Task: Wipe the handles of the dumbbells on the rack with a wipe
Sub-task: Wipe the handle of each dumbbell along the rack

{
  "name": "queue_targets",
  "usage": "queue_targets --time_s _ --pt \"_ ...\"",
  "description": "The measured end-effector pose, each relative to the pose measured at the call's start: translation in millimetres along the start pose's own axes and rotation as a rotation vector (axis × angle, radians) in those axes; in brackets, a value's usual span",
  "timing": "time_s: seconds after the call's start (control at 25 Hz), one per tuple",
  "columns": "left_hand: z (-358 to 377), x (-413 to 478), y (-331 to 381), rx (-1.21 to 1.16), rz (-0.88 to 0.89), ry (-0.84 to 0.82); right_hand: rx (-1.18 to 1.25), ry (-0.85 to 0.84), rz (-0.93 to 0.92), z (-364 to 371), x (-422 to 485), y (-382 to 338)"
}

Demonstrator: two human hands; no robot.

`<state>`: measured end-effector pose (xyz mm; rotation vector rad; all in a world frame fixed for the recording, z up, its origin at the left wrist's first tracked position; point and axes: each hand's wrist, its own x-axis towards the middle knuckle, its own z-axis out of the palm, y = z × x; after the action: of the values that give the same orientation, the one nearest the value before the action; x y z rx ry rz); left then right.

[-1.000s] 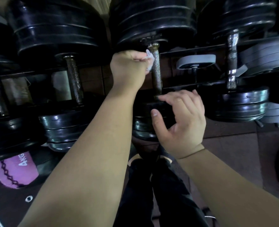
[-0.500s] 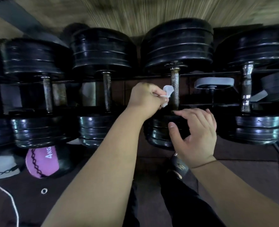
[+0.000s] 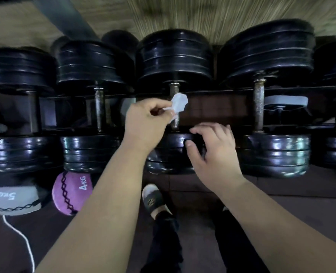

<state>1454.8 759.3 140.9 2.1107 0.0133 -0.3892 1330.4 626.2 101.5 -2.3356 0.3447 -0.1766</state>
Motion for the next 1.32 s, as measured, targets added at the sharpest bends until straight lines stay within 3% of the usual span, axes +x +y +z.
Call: queue_targets --time_s 0.2,0.44,0.56,0.76,0.88,1.12,1.32 --pt "-25.9 36.0 -32.1 0.01 -0.173 -0.094 0.046 0.03 0.111 35.5 5.2 -21.3" --pt "-43.3 73.7 -44.0 0.34 0.024 -0.322 -0.041 0.17 0.131 51.2 3.9 -25.3" --pt "-30.3 77.2 -46.3 0.107 0.017 -0.25 -0.039 0.192 0.123 51.1 2.9 -25.8" --pt "3.2 76.7 -52.0 -0.356 -0.227 -0.058 -0.033 0.217 0.149 54.5 1.4 -27.9" --pt "5.4 76.4 -50.9 -0.457 -0.31 -0.083 -0.028 0.225 0.138 56.3 1.4 -28.5" --pt "3.6 77.7 -61.7 -0.156 -0.143 -0.273 -0.016 0.266 0.128 58.0 1.7 -27.1" --pt "10.8 79.7 -51.4 -0.134 -0.005 -0.146 -0.011 0.287 0.114 58.9 2.1 -24.4"
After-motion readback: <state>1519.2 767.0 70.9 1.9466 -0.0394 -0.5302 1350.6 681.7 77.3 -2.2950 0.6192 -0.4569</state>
